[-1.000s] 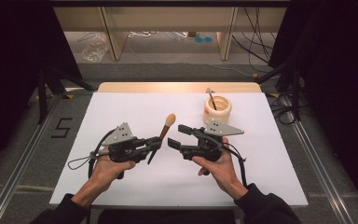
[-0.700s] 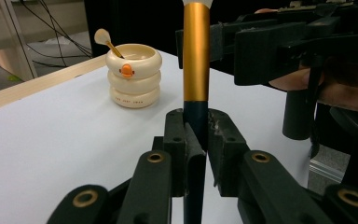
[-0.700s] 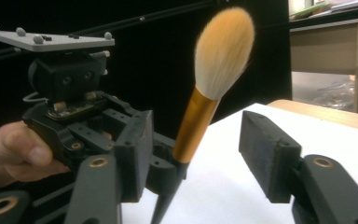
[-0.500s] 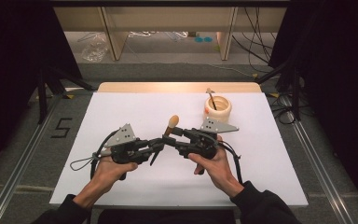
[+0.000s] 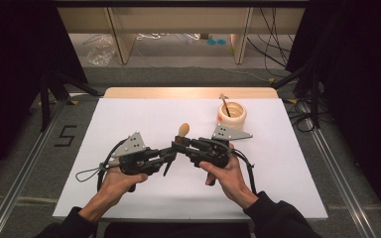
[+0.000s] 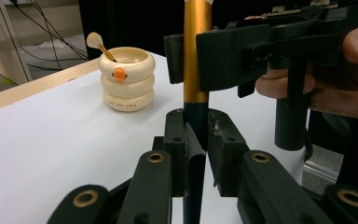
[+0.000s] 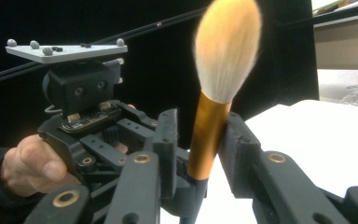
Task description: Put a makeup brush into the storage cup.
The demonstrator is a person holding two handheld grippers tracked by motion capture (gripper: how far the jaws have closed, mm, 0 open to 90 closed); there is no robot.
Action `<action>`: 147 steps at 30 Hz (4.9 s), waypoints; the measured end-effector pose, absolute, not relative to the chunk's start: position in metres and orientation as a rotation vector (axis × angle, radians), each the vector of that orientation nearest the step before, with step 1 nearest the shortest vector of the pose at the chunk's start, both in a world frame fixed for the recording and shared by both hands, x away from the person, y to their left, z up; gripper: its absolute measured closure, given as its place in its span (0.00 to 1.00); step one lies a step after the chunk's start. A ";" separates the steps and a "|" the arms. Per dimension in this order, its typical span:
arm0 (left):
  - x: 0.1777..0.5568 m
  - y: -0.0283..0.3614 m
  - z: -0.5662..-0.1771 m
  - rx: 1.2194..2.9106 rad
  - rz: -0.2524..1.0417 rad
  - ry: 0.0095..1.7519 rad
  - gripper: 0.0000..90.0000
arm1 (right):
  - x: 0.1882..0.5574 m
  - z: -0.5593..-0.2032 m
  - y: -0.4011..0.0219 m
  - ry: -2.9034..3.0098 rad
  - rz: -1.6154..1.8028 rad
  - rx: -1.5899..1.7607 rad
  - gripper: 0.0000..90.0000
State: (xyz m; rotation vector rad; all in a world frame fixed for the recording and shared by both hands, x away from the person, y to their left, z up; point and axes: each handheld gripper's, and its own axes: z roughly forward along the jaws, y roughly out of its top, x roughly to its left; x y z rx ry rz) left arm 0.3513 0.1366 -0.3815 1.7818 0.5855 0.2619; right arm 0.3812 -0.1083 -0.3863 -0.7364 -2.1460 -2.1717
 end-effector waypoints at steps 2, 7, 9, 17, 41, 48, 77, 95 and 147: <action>0.351 0.137 -0.381 1.782 0.262 0.581 0.87 | 0.381 -0.387 -0.108 -2.143 -2.167 -0.731 0.81; 0.350 0.135 -0.381 1.773 0.254 0.585 0.87 | 0.382 -0.387 -0.108 -2.125 -2.173 -0.726 0.86; 0.350 0.135 -0.381 1.773 0.256 0.583 0.87 | 0.382 -0.387 -0.108 -2.125 -2.165 -0.724 0.88; 0.351 0.136 -0.381 1.777 0.249 0.567 0.87 | 0.382 -0.386 -0.107 -2.155 -2.182 -0.684 0.88; 0.341 0.152 -0.393 1.847 0.403 0.642 0.34 | 0.387 -0.379 -0.124 -2.368 -2.145 -0.677 0.88; 0.336 0.165 -0.404 1.858 0.427 0.680 0.30 | 0.392 -0.379 -0.132 -2.420 -2.142 -0.712 0.88; 0.319 0.188 -0.428 1.826 0.487 0.833 0.24 | 0.418 -0.364 -0.177 -2.523 -2.132 -0.892 0.88; 0.320 0.187 -0.431 1.829 0.484 0.841 0.23 | 0.444 -0.341 -0.222 -2.539 -2.168 -1.112 0.88; 0.321 0.186 -0.431 1.826 0.483 0.843 0.23 | 0.531 -0.336 -0.267 -2.491 -2.191 -1.524 0.88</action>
